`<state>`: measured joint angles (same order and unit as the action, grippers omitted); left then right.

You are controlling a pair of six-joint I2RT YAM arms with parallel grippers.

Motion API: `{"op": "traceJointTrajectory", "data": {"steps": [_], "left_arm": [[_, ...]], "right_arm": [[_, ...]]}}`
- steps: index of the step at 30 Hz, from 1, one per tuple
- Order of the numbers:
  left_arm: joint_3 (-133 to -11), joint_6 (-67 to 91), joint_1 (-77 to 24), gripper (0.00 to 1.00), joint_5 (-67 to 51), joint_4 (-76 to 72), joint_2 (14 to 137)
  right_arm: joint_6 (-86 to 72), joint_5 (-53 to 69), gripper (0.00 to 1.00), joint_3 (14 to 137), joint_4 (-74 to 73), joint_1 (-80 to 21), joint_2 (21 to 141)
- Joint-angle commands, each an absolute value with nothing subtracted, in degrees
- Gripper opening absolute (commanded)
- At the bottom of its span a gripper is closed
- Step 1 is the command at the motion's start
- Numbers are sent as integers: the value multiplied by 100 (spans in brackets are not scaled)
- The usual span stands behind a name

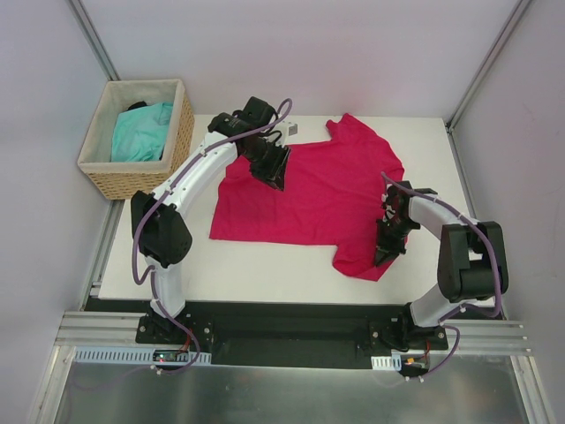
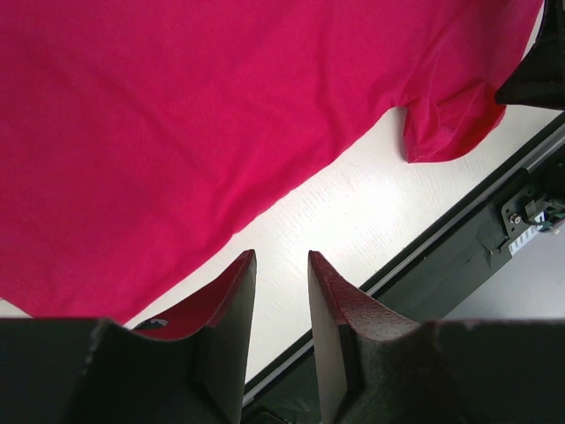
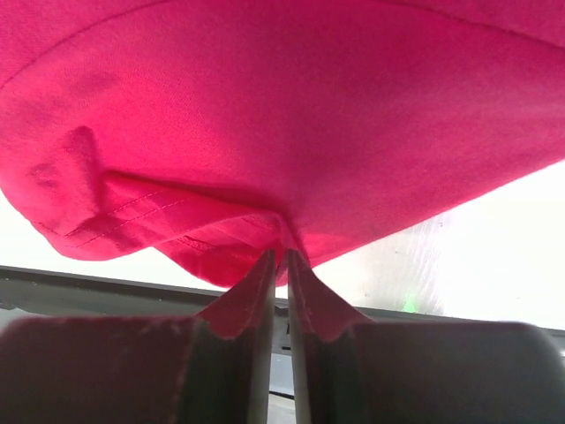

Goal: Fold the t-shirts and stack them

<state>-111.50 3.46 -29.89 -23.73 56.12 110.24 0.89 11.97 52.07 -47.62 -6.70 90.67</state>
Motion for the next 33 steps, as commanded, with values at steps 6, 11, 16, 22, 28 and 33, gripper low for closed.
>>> {"op": "traceJointTrajectory", "data": {"steps": [6, 11, 16, 22, 28, 33], "left_arm": [[-11399, 220, -2778, 30, -2153, 5722, 10617], [-11443, 246, -2690, 29, -2145, 5722, 10652], [-11408, 307, -2672, 29, -2180, 5704, 10644], [-11250, 308, -2672, 29, -2163, 5695, 10512], [-11267, 237, -2663, 30, -2030, 5695, 10345], [-11417, 211, -2654, 31, -1916, 5765, 10231]], "right_arm": [[219, 1450, 1, 5309, -4939, -694, 9044], [290, 1924, 1, 5370, -4983, -747, 8719], [360, 2547, 1, 5344, -5132, -896, 8534], [536, 3031, 1, 5116, -5554, -1186, 8446], [747, 2973, 1, 5202, -6248, -1423, 8683], [520, 2146, 1, 5493, -6917, -1634, 9255]]}}
